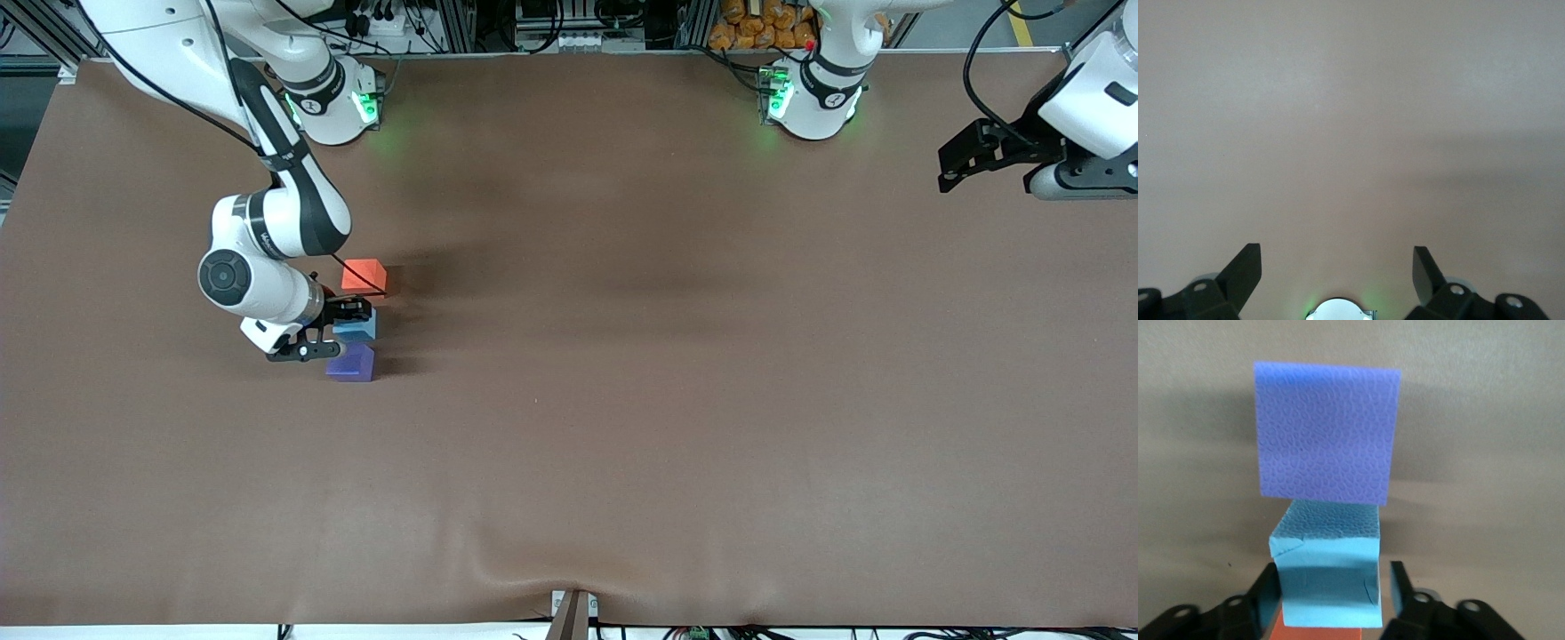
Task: Place blue block between orange and purple blocks
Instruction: 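Open the right gripper and draw it back from the blocks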
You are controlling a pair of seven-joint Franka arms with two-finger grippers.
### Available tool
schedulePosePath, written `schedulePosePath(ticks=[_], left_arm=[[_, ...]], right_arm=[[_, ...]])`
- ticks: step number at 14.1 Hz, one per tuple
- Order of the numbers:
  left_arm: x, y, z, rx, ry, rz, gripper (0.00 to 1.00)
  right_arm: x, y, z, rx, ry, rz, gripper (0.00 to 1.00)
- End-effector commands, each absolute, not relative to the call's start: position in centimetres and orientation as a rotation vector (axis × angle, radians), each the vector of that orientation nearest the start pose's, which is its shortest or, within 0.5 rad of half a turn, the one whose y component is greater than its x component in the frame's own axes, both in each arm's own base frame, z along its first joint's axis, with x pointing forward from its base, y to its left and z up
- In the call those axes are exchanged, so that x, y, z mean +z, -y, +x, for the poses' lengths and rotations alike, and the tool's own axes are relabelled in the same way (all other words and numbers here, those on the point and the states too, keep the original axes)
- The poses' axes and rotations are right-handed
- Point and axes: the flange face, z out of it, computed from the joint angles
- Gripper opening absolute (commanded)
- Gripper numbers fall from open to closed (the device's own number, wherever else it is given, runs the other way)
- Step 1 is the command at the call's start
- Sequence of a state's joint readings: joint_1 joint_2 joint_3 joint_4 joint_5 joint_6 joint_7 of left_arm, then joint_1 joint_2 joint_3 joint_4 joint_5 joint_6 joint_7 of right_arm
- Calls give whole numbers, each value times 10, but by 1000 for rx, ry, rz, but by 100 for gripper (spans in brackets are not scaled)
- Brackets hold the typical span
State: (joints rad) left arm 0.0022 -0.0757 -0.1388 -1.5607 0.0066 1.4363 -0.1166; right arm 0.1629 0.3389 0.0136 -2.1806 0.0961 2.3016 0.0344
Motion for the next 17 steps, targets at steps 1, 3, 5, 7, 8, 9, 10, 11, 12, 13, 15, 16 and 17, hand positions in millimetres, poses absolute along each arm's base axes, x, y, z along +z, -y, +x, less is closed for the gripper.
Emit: schedulePosePath(ticks=[1, 3, 5, 7, 8, 9, 10, 11, 12, 13, 15, 16, 17], left_arm=[[657, 70, 504, 102, -127, -3121, 100], [661, 67, 501, 115, -153, -3123, 100], [668, 61, 501, 90, -59, -3133, 100], [671, 61, 500, 83, 126, -3140, 100], [670, 59, 501, 85, 138, -3140, 100], [670, 56, 502, 85, 146, -3140, 100], [670, 56, 502, 86, 147, -3143, 100], [670, 50, 502, 87, 161, -3147, 100], [670, 49, 503, 91, 162, -3156, 100], [670, 48, 503, 90, 132, -3163, 100], [670, 30, 504, 87, 35, -3169, 100], [671, 28, 503, 88, -15, -3168, 100], [672, 28, 502, 85, -73, -3165, 100]], right_arm=[[257, -97, 555, 395, 114, -3054, 100], [304, -99, 585, 364, 120, -3047, 100], [373, -86, 619, 324, 99, -3039, 100], [452, -62, 646, 225, 82, -3046, 100], [477, -43, 650, 213, 47, -3051, 100], [497, -22, 652, 190, 8, -3051, 100], [516, 4, 653, 154, -8, -3044, 100], [531, 24, 650, 143, 33, -3057, 100], [543, 31, 648, 150, 56, -3065, 100], [556, 37, 644, 155, 38, -3084, 100], [590, 36, 625, 146, 22, -3147, 100], [620, 34, 611, 69, -20, -3172, 100], [638, 31, 599, 33, -22, -3165, 100]])
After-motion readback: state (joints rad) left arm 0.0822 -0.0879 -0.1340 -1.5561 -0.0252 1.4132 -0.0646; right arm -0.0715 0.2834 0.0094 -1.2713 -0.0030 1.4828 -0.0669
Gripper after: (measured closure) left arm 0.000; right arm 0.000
